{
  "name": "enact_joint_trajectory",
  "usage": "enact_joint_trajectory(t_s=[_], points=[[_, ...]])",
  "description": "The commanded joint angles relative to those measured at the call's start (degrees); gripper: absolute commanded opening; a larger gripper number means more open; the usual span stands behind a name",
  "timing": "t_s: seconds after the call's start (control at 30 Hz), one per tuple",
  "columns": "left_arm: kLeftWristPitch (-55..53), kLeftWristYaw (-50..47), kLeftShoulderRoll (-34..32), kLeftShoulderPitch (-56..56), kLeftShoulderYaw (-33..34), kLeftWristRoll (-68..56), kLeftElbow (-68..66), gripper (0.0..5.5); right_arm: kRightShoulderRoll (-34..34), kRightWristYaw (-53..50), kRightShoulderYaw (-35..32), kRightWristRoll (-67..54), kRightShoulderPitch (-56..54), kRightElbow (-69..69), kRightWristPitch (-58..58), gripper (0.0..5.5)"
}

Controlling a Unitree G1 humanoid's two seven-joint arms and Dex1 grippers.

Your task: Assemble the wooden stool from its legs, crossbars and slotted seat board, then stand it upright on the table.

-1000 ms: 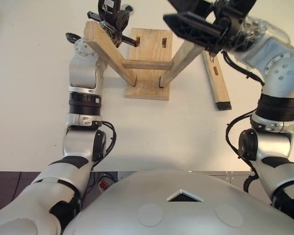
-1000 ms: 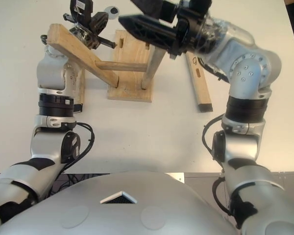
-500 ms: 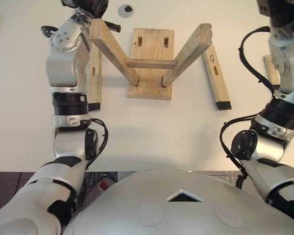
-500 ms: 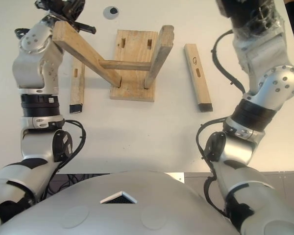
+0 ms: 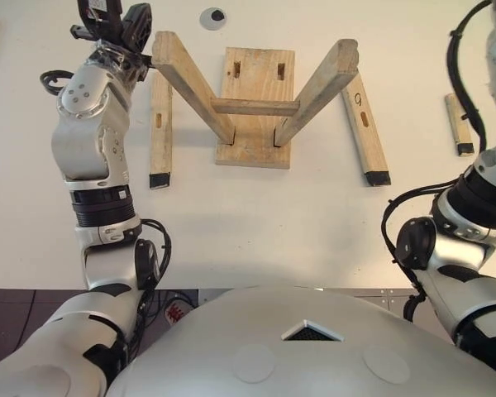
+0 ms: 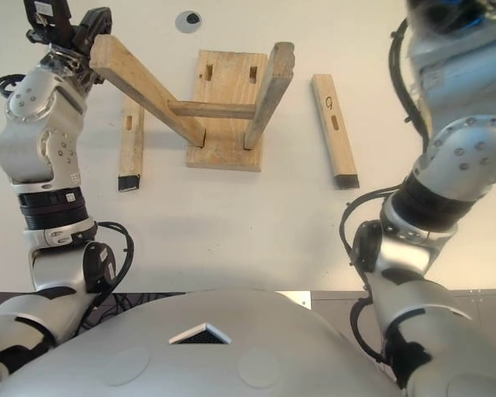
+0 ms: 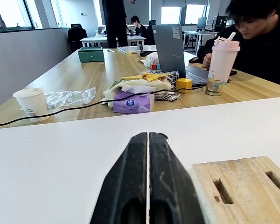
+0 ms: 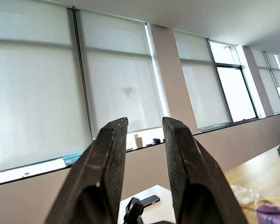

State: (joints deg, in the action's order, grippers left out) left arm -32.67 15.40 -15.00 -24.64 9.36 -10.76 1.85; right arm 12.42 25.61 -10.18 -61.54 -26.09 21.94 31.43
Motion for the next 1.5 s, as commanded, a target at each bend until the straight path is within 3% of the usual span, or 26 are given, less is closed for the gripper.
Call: enact_joint_trajectory(t_s=[0.03,0.1,0.17,0.37,0.53,0.73,0.9,1.03,1.17,1.3,1.5], points=[[0.50,0.14,1.23,-1.99,-1.98,-0.42,-1.54,0.00,-2.59,9.45,16.33,16.99,11.40,-13.86,-7.52,0.69],[0.83,0.28,1.35,-2.48,-2.57,-0.51,-2.23,0.00,-2.42,12.36,19.90,22.65,13.30,-19.22,-10.76,0.32],[0.91,0.32,1.24,-2.79,-2.68,-0.64,-2.47,0.00,-2.83,13.47,19.00,23.94,12.83,-20.89,-11.92,0.05],[1.90,-2.09,2.44,-4.35,-3.01,0.45,-4.71,0.00,-3.10,12.49,15.03,21.86,8.56,-17.14,-8.65,0.05],[4.84,-5.87,5.07,-14.88,-6.57,4.89,-21.72,0.00,-1.99,4.47,23.13,33.87,8.53,-14.83,-4.23,0.05],[16.66,-8.93,7.55,-31.92,-4.99,7.11,-51.72,0.00,-5.03,-6.89,31.77,47.95,5.33,-12.93,5.13,0.05],[29.20,-9.92,2.24,-34.73,-1.75,7.10,-59.45,0.00,-5.16,-7.53,31.41,50.25,2.81,-11.32,7.35,0.05],[31.51,-6.95,-4.74,-24.50,2.52,4.79,-48.21,0.00,-0.17,-5.49,25.04,51.36,-0.09,-14.86,5.71,0.05],[11.95,7.55,-11.46,-5.35,-4.69,2.51,-21.00,0.00,10.35,1.51,22.79,52.98,0.43,-16.62,5.68,0.05],[-9.96,21.40,-23.95,8.95,-10.97,-4.38,6.21,0.00,23.34,13.40,24.07,53.56,2.70,-15.13,5.85,0.05],[-19.50,39.79,-41.91,16.69,-6.58,-16.23,27.48,0.00,31.42,26.41,31.08,55.51,5.71,-17.91,1.96,0.05]])
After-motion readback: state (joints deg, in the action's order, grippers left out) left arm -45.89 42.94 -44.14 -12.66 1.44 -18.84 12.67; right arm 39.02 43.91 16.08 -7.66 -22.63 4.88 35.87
